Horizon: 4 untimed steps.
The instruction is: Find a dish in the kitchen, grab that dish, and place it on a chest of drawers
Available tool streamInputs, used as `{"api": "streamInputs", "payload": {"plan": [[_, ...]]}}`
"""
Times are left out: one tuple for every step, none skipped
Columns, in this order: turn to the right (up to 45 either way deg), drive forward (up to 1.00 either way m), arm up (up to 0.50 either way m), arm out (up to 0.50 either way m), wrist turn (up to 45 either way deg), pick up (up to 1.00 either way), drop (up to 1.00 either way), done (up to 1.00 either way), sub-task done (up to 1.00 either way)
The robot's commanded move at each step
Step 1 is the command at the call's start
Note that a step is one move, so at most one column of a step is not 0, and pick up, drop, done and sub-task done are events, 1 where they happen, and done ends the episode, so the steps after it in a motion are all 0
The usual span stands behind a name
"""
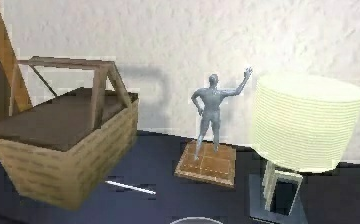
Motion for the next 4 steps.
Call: {"api": "streamInputs", "payload": {"plan": [[24.0,0.0,0.0,0.0,0.0,0.0,0.0,0.0,0.0],[-9.0,0.0,0.0,0.0,0.0,0.0,0.0,0.0,0.0],[6.0,0.0,0.0,0.0,0.0,0.0,0.0,0.0,0.0],[45.0,0.0,0.0,0.0,0.0,0.0,0.0,0.0,0.0]]}}
